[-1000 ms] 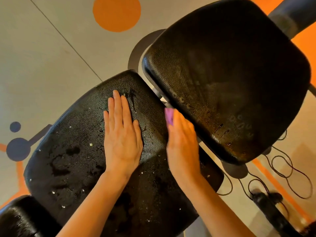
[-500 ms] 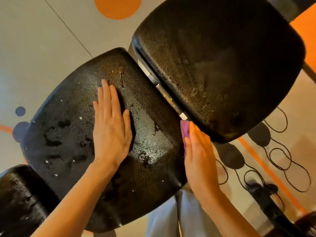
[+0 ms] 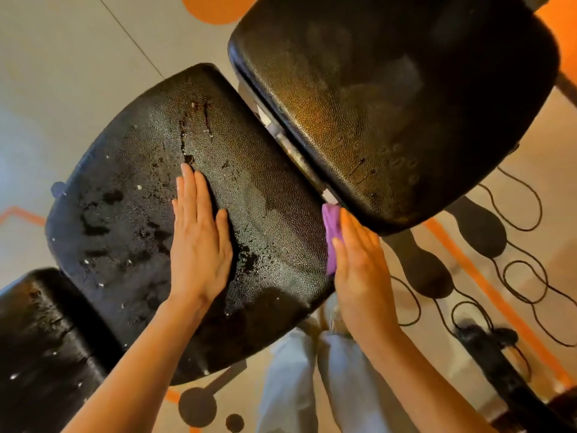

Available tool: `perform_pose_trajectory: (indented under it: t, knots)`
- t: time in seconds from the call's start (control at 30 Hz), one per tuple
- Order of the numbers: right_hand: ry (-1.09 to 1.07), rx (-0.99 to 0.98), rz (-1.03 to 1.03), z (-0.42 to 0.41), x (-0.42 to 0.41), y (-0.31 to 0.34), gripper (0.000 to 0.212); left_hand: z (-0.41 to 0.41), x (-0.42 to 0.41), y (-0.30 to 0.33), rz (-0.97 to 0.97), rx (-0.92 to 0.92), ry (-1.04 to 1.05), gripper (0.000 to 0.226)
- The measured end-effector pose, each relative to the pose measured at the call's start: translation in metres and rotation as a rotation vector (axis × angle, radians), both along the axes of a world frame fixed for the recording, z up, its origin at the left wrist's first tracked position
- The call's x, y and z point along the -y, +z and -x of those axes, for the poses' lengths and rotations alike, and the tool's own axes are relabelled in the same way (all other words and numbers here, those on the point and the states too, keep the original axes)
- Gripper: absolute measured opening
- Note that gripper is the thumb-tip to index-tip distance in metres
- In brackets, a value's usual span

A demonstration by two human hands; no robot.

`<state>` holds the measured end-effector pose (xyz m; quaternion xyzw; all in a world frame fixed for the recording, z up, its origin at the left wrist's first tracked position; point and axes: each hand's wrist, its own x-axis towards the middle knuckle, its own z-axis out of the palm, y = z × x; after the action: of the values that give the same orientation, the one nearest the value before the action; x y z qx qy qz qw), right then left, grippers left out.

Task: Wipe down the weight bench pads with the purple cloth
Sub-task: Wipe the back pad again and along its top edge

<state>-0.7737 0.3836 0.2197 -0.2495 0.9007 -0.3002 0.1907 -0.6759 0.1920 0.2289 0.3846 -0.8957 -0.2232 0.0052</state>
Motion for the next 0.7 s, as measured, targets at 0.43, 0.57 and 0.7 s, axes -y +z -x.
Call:
perform_pose_trajectory:
  t: [0.43,0.57,0.7]
  knots:
    - [0.0,-0.145,-0.082,0.002,0.028,0.007,0.043,-0.005,0.003,0.001,-0.005,-0.001,-0.072,0.061]
    - [-0.146,-0.131,-0.007,-0.008,0.015,0.009,0.038,-0.014,0.01,0.004,-0.009,-0.004,-0.135,0.063]
    - [-0.361,-0.162,0.053,-0.015,0.035,-0.006,0.038,-0.041,0.015,0.005,-0.017,-0.04,-0.26,0.062]
